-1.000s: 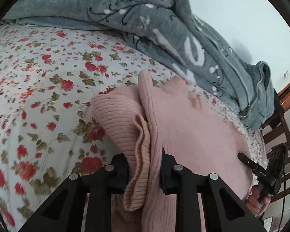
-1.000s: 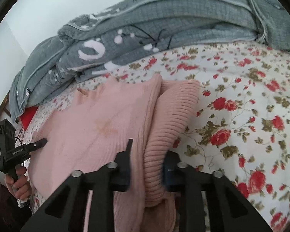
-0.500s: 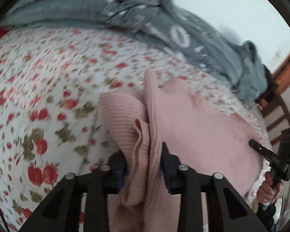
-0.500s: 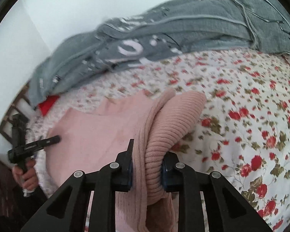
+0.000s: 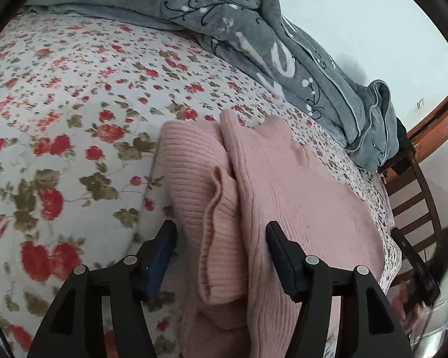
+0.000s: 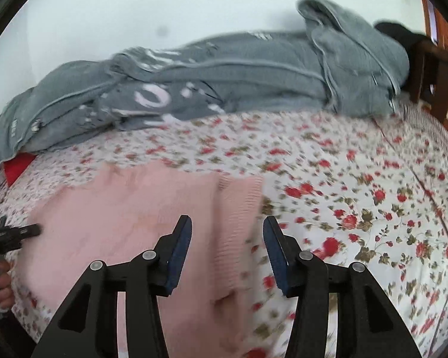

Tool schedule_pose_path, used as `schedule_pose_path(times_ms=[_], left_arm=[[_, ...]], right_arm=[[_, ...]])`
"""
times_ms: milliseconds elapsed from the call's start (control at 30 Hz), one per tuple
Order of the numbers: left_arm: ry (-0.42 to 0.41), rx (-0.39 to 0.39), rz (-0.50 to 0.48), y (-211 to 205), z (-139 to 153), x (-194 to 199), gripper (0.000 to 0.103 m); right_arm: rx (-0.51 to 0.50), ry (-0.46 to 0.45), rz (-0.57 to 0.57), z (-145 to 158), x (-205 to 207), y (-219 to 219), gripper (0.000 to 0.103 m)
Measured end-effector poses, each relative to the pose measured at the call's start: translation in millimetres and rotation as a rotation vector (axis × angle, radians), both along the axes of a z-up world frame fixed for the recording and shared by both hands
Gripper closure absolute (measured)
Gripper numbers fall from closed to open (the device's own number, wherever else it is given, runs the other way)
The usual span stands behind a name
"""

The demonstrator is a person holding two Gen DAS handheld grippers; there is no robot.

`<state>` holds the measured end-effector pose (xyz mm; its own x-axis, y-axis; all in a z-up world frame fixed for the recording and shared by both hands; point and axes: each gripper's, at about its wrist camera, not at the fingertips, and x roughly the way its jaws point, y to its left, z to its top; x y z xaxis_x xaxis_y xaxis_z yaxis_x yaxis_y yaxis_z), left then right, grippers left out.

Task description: Fold small clothes

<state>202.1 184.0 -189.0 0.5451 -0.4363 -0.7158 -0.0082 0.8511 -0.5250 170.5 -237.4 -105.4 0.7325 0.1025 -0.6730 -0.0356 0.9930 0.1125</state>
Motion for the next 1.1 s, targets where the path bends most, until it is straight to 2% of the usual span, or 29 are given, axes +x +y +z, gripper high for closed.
schedule_pose_path(times_ms=[133, 300, 367, 433, 567, 667, 900, 1100], left_arm=[[-0.006, 0.03, 0.0, -10.3, 0.3, 2.8, 0.04], [-0.004, 0.032, -0.028, -8.9, 1.5, 0.2, 0.04], [-0.002, 0.041, -0.041, -9.4, 1.9, -1.4, 0.04], [-0.009, 0.067, -0.049, -11.9, 3.5, -3.4, 0.04], [-0.021, 0.104, -0.038, -17.2, 3.0, -4.1, 0.04], [-0.032, 0.136, -0.03, -21.5, 2.7, -4.4, 0.04], [-0.029, 0.12, -0.019, -19.3, 0.9, -3.7, 0.039], [-0.028, 0.131, -0.011, -19.1, 1.5, -3.0, 0.039]], right_arm=[[-0.058, -0.046, 0.077, 1.5, -13.9, 59.0, 0.053], [-0.115, -0.033, 0.194, -45.5, -16.1, 132.6, 0.053], [-0.172, -0.034, 0.18, -66.8, -17.0, 149.2, 0.053], [-0.214, -0.09, 0.159, -73.8, -23.2, 155.2, 0.053], [-0.157, -0.058, 0.151, -73.3, -17.1, 147.5, 0.052], [-0.183, -0.076, 0.153, -75.2, -22.2, 151.3, 0.052], [-0.19, -0.071, 0.112, -75.4, -24.6, 156.2, 0.052], [-0.154, -0.053, 0.108, -74.3, -23.3, 151.1, 0.051]])
